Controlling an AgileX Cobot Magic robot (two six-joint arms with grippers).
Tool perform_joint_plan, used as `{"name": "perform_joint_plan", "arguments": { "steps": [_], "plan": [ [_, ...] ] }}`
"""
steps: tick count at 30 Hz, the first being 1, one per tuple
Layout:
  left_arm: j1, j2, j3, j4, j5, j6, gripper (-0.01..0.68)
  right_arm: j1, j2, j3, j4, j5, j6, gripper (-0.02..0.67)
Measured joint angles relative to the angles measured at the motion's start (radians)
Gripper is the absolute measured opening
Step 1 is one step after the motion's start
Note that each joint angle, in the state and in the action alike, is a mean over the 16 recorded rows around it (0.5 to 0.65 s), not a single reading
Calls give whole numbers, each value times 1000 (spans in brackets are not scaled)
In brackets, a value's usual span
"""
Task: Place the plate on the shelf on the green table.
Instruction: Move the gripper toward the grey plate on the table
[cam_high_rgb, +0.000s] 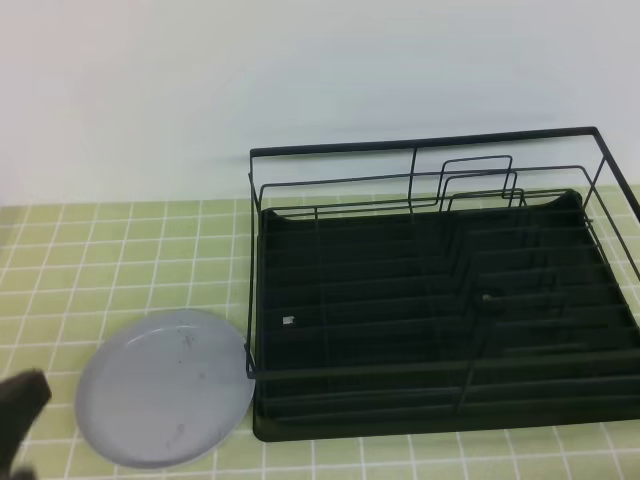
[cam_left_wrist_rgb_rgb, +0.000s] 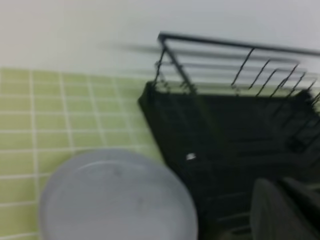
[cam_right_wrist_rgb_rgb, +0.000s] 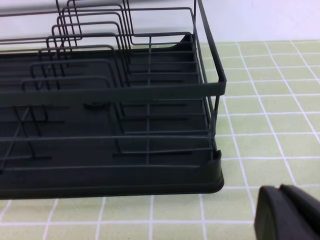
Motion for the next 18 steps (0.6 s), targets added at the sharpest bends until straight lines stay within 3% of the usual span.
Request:
{"name": "perform_joint_plan", "arguments": {
  "steps": [9, 18],
  "plan": [
    [0, 364, -201, 288, 65, -108, 33, 0, 0, 0, 0, 0, 0, -2],
    [0, 708, -365, 486, 192, -258, 242, 0, 0, 0, 0, 0, 0, -2]
  ]
}}
